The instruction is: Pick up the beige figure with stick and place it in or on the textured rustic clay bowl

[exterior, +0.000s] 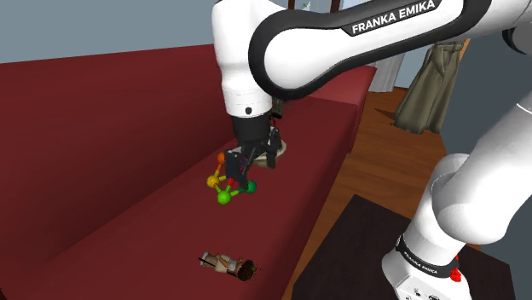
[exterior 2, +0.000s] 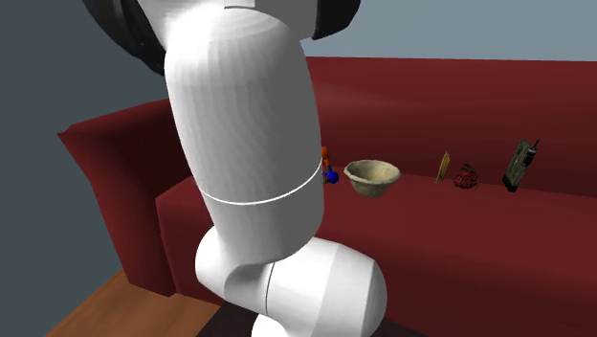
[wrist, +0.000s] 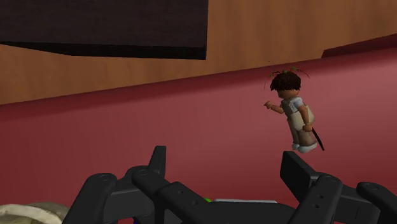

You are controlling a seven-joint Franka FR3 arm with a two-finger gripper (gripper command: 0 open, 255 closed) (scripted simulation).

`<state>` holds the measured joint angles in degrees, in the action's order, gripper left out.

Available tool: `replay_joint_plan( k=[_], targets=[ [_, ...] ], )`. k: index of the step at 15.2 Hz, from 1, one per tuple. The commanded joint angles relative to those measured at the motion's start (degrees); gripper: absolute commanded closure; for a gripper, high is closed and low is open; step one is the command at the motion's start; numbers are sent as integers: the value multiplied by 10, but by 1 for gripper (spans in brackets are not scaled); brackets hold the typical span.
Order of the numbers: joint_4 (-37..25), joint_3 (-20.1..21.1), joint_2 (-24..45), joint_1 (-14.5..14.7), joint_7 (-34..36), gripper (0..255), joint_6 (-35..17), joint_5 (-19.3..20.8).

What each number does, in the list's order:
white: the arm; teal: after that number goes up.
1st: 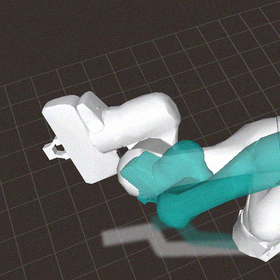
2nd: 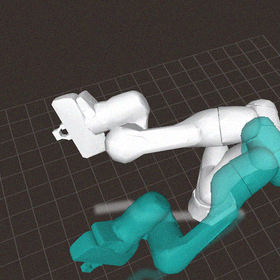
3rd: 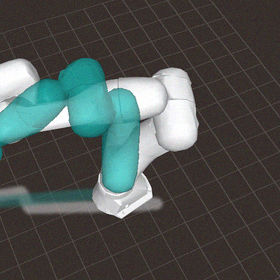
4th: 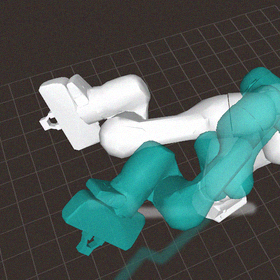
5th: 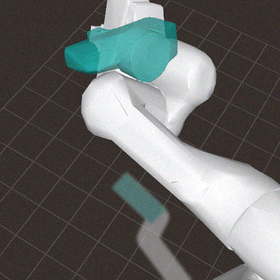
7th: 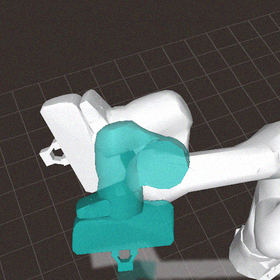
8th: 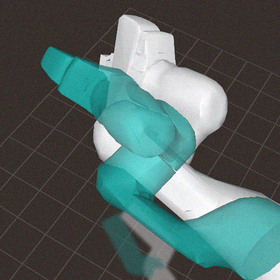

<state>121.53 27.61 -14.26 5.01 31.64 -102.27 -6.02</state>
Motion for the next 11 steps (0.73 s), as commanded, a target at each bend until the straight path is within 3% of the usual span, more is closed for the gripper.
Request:
replay_joint_plan(
  k=[1,6,11],
  targets=[
    [-36,22,45,3,39,0,-5,11],
    [-133,62,161,23,134,0,-6,58],
    [-255,77,289,70,224,0,13,121]
  ],
)
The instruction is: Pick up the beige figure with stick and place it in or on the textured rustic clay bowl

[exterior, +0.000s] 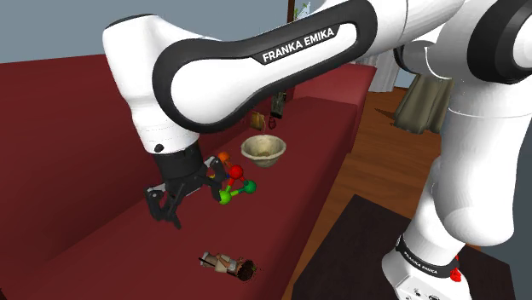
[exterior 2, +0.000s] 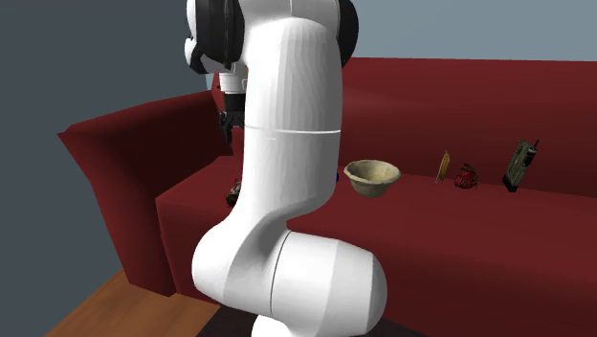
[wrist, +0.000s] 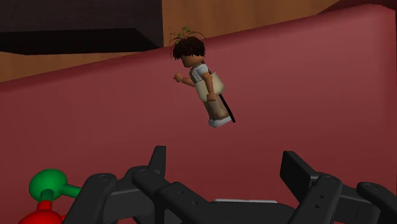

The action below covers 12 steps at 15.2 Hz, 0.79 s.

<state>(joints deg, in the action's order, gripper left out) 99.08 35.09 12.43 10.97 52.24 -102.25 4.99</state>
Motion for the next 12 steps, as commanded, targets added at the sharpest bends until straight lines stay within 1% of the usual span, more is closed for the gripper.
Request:
replay_joint_plan(
  k=[1,2,9,12],
  targets=[
    [-59,2,49,23,34,0,20,23],
    [-59,1,49,24,33,0,20,23],
    [-3,-2,51,22,36,0,-38,26],
    [-3,-2,51,22,36,0,-38,26]
  ],
)
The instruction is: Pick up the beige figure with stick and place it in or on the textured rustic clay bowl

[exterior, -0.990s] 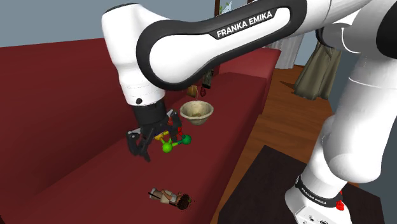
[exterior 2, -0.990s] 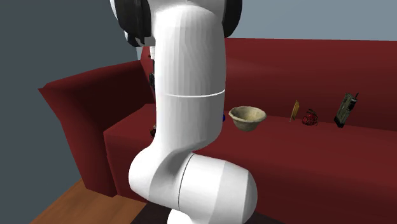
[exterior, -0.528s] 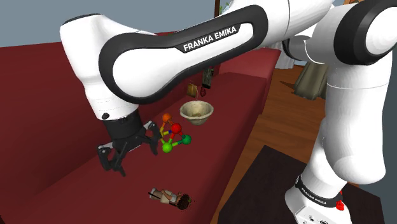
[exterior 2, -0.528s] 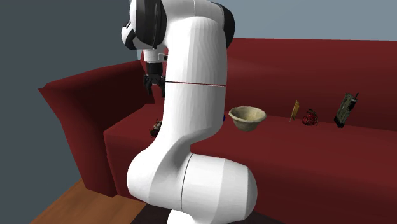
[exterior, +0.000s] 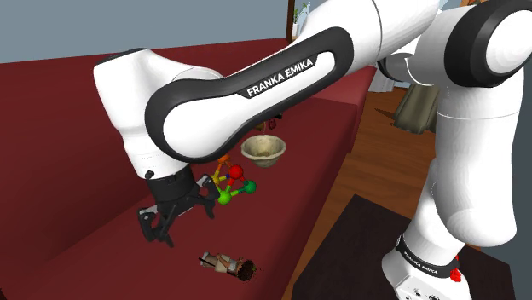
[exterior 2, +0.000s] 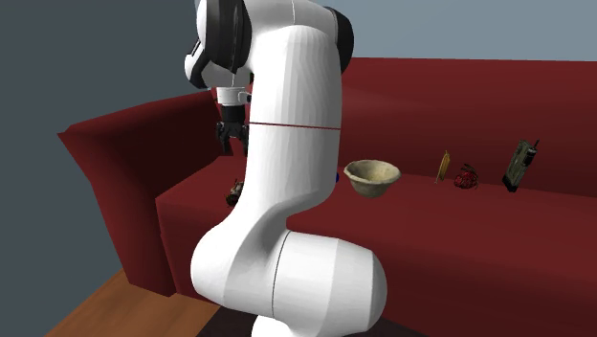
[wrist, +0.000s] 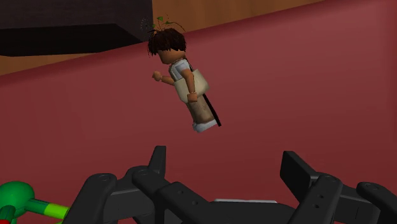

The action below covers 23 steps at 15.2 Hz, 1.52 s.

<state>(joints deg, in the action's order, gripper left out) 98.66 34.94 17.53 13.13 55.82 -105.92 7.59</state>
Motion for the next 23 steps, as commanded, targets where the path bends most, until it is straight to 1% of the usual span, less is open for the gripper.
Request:
replay_joint_plan(
  k=[1,5,6,15,16,22,23],
  targets=[
    [1,0,0,0,0,0,-1,0],
    [1,0,0,0,0,0,-1,0],
    [1,0,0,0,0,255,-1,0],
    [1,0,0,0,0,255,-1,0],
    [1,0,0,0,0,0,-1,0],
    [130,5,-34,10,32,0,-67,21],
    [131,5,-34,10,32,0,-67,21]
  ],
)
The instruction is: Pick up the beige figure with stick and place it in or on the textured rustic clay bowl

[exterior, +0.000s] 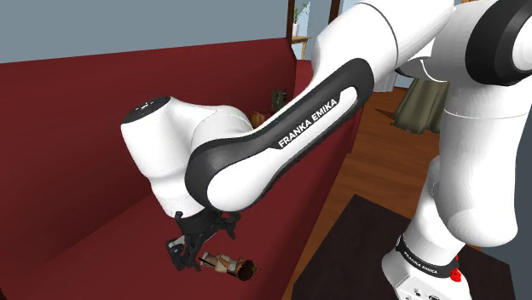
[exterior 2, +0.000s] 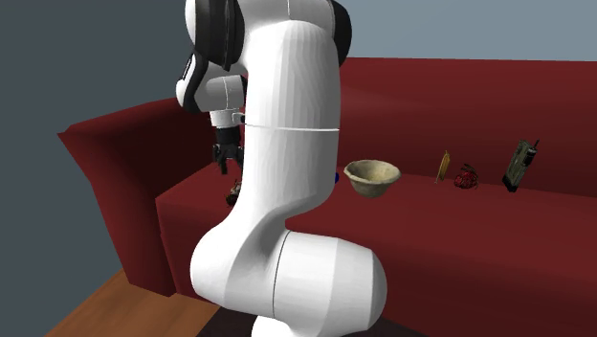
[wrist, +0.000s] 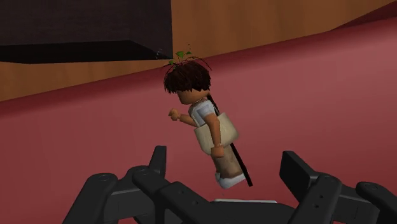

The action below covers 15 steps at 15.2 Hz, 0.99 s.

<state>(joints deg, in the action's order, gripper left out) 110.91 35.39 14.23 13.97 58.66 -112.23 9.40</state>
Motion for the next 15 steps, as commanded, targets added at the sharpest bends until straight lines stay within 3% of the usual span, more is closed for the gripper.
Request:
replay_joint_plan(
  k=[1,7,15],
  targets=[
    [14,-1,1,2,5,0,-12,5],
    [47,-6,19,3,15,0,-58,20],
    [47,-6,19,3,15,0,-58,20]
  ],
)
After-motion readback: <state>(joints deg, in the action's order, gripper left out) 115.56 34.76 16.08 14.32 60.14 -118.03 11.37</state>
